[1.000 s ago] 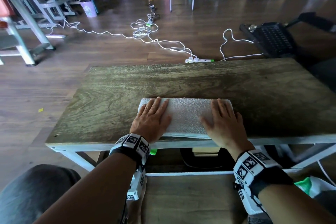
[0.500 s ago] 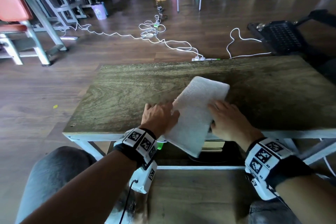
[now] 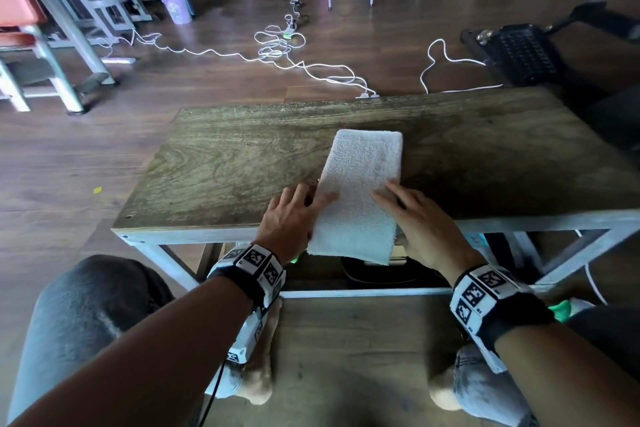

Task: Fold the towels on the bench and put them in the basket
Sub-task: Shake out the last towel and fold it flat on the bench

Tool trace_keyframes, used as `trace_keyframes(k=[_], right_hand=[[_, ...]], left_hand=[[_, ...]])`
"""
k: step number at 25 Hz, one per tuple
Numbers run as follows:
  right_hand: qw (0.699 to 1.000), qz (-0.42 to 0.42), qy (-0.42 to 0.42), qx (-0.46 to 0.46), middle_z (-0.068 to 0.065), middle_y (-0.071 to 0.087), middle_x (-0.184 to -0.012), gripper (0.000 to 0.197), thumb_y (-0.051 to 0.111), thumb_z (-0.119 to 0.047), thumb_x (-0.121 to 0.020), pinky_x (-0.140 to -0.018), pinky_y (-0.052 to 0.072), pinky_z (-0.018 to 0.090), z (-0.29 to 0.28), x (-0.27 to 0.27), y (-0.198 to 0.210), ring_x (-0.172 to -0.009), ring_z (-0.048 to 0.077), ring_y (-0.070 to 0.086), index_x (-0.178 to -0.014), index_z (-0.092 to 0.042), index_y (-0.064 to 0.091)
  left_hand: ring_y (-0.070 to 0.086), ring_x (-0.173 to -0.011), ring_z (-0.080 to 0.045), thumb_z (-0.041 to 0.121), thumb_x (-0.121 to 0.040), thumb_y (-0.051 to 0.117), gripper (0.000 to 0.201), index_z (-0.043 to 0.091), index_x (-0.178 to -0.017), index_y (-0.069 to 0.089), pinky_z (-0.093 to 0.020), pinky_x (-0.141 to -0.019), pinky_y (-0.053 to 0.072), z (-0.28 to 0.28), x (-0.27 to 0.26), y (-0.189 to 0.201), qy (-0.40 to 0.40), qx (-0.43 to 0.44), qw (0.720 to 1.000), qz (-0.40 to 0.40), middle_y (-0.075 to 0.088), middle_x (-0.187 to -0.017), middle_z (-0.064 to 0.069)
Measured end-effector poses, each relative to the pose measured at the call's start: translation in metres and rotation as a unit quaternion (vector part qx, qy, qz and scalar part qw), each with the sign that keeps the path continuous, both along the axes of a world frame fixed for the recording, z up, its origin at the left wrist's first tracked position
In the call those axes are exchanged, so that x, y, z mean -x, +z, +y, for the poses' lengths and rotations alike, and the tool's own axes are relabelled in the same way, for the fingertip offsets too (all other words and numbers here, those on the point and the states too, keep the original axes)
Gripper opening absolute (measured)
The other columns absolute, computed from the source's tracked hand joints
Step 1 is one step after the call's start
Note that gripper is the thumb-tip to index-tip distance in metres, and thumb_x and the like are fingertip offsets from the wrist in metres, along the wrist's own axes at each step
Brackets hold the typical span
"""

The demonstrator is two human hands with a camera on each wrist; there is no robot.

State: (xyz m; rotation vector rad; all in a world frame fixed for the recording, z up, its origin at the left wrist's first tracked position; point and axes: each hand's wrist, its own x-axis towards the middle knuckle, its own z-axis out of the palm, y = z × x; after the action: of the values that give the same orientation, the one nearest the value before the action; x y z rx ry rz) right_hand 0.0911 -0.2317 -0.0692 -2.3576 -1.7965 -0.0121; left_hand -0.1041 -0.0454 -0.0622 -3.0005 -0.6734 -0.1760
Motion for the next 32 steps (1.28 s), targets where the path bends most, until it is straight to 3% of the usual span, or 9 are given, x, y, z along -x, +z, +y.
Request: trace_keyframes(k=[6,11,14,17,19,23,26,28,32], right_hand=[[0.994,0.11,-0.009,-0.017,0.003,0.032,-0.158,0.076,0.067,-0.013,-0.088,-0.119,0.03,0.04,0.0,-0.002,0.002,-0.143,0.024,0.032,-0.154,-0.022,0.03],[0.945,0.286,0.009,-0.157,0.004,0.066,-0.096,0.025,0.047,-0.034,-0.097,-0.076,0.052,0.042,0.012,0.004,0.025,-0.089,0.019,0.064,-0.102,-0.016,0.064],[0.906,0.389,-0.073,-0.15,0.011,0.071,-0.097,0.048,0.041,-0.056,-0.096,-0.081,0.052,0.048,0.011,0.015,0.034,-0.09,0.027,0.068,-0.106,-0.016,0.066],[0.885,0.43,-0.108,-0.139,0.003,0.071,-0.094,0.042,0.043,-0.052,-0.1,-0.073,0.055,0.034,0.014,0.02,0.035,-0.087,0.019,0.069,-0.101,-0.017,0.066],[0.885,0.425,-0.14,-0.127,0.004,0.068,-0.085,0.034,0.045,-0.043,-0.103,-0.061,0.046,0.026,0.021,0.02,0.036,-0.08,0.021,0.067,-0.091,-0.017,0.064],[0.844,0.499,-0.167,-0.101,0.015,0.07,-0.102,0.031,0.046,-0.033,-0.102,-0.068,0.045,0.033,0.033,0.017,0.042,-0.094,0.031,0.068,-0.102,-0.01,0.067],[0.842,0.494,-0.171,-0.135,0.007,0.07,-0.098,0.021,0.048,-0.024,-0.101,-0.068,0.05,0.031,0.042,0.011,0.046,-0.088,0.021,0.068,-0.108,-0.014,0.066],[0.843,0.477,-0.186,-0.165,0.003,0.071,-0.093,0.017,0.051,-0.025,-0.1,-0.066,0.054,0.029,0.048,0.006,0.043,-0.081,0.019,0.07,-0.104,-0.016,0.064],[0.875,0.393,-0.252,-0.13,-0.003,0.058,-0.059,0.029,0.057,-0.031,-0.097,-0.042,0.037,0.021,0.055,-0.002,0.034,-0.05,0.012,0.053,-0.073,-0.013,0.062]], left_hand=[[0.049,-0.117,-0.03,0.025,-0.077,0.052,0.056,0.04,-0.13,0.052,-0.051,-0.089,0.049,0.005,0.003,0.003,0.0,0.144,0.981,-0.126,0.046,-0.131,0.001],[0.061,-0.091,-0.02,0.033,-0.088,0.054,0.025,0.015,-0.099,0.066,-0.042,-0.084,0.051,0.005,-0.004,0.016,-0.024,0.281,0.918,-0.279,0.062,-0.105,-0.002],[0.05,-0.06,-0.019,0.053,-0.091,0.05,0.055,0.0,-0.079,0.056,-0.044,-0.06,0.044,-0.001,-0.004,0.024,0.066,0.402,0.857,-0.317,0.057,-0.067,-0.004],[0.055,-0.062,-0.02,0.072,-0.084,0.05,0.081,-0.009,-0.08,0.057,-0.046,-0.057,0.05,0.002,-0.009,0.021,0.143,0.492,0.793,-0.331,0.059,-0.068,-0.023],[0.056,-0.063,-0.018,0.068,-0.083,0.053,0.072,-0.003,-0.081,0.062,-0.038,-0.058,0.05,0.005,-0.013,0.021,0.17,0.493,0.794,-0.313,0.058,-0.066,-0.015],[0.046,-0.054,-0.014,0.054,-0.083,0.054,0.055,0.0,-0.076,0.06,-0.027,-0.049,0.037,0.01,-0.027,0.028,0.186,0.436,0.831,-0.29,0.051,-0.06,0.0],[0.042,-0.049,-0.012,0.03,-0.097,0.052,0.031,0.006,-0.079,0.054,-0.022,-0.045,0.033,0.014,-0.05,0.042,0.192,0.363,0.854,-0.32,0.048,-0.059,0.003],[0.049,-0.061,-0.02,0.03,-0.099,0.048,0.027,0.006,-0.09,0.055,-0.025,-0.058,0.036,0.017,-0.065,0.043,0.197,0.332,0.867,-0.316,0.056,-0.071,-0.002],[0.061,-0.097,-0.039,0.04,-0.099,0.041,0.037,0.008,-0.11,0.058,-0.037,-0.075,0.043,0.019,-0.08,0.02,0.28,0.297,0.896,-0.174,0.065,-0.108,-0.018]])
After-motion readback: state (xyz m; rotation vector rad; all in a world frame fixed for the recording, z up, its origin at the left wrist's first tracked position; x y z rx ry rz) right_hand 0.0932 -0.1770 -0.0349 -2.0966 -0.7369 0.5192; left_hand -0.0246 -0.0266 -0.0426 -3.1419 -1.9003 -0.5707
